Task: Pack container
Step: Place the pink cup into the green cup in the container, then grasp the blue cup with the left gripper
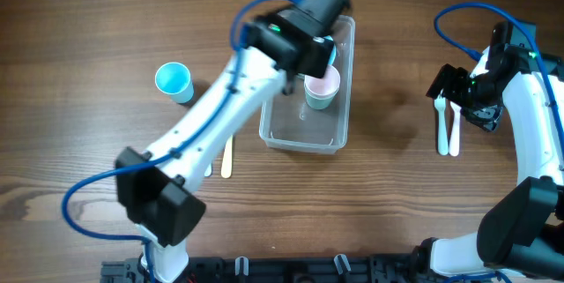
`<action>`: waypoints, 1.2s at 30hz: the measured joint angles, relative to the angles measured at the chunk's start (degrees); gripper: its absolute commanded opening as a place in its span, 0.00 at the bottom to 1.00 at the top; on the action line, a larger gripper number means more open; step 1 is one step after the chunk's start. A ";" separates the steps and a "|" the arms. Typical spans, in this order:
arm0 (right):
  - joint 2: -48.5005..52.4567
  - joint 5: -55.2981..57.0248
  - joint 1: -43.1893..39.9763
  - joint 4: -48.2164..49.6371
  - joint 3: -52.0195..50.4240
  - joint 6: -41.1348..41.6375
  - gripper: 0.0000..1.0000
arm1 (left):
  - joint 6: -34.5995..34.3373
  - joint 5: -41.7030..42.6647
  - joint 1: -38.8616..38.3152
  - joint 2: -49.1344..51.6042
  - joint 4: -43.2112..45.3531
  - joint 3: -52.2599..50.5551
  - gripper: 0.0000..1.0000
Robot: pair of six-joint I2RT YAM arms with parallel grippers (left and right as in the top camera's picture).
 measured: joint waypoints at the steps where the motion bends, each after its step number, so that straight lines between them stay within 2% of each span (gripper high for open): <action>1: 0.00 0.00 0.00 0.02 0.00 0.00 0.98 | -0.22 0.24 2.14 -0.15 -2.10 -0.02 0.33; 6: 0.00 0.00 0.00 0.04 0.00 0.00 0.98 | -0.98 1.31 15.30 0.83 -7.80 -0.09 0.44; 10: 0.00 0.00 0.00 0.22 0.00 0.00 0.98 | -1.68 3.32 24.26 1.09 -7.06 -2.89 0.45; 16: 0.00 0.00 0.00 0.20 0.00 0.00 0.98 | -2.10 3.85 27.85 4.68 0.09 -12.81 0.47; 36: 0.00 0.00 0.00 0.22 0.00 0.00 0.98 | -2.69 2.34 28.44 5.33 4.85 -16.79 0.47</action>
